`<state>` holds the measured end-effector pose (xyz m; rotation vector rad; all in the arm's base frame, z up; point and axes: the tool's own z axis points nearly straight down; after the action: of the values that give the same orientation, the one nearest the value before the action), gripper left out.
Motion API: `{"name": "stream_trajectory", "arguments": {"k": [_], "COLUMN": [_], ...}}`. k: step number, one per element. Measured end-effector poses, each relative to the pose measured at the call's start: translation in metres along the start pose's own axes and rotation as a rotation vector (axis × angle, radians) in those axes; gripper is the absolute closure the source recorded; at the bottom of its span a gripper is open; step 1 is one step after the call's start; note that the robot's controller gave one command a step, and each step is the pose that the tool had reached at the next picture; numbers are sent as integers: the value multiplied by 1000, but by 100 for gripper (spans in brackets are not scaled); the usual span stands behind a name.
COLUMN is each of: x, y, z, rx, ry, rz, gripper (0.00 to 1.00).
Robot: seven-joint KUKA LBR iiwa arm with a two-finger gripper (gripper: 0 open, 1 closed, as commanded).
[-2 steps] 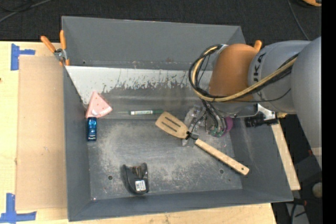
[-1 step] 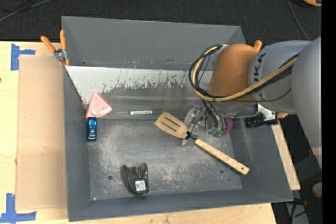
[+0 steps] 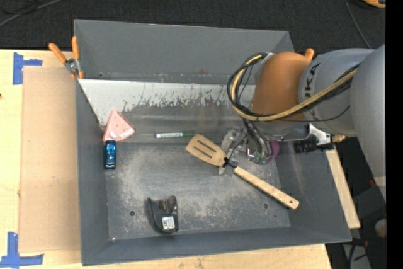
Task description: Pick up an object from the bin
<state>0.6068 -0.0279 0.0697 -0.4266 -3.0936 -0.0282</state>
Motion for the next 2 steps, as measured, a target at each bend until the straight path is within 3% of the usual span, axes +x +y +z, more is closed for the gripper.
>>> {"name": "stream_trajectory", "arguments": {"k": [1,2], "x": [-6,6], "y": [2,11], "z": [0,1], "rx": [2,1], "ry": [20,8], "rz": [14,199], "gripper": [100,100]}}
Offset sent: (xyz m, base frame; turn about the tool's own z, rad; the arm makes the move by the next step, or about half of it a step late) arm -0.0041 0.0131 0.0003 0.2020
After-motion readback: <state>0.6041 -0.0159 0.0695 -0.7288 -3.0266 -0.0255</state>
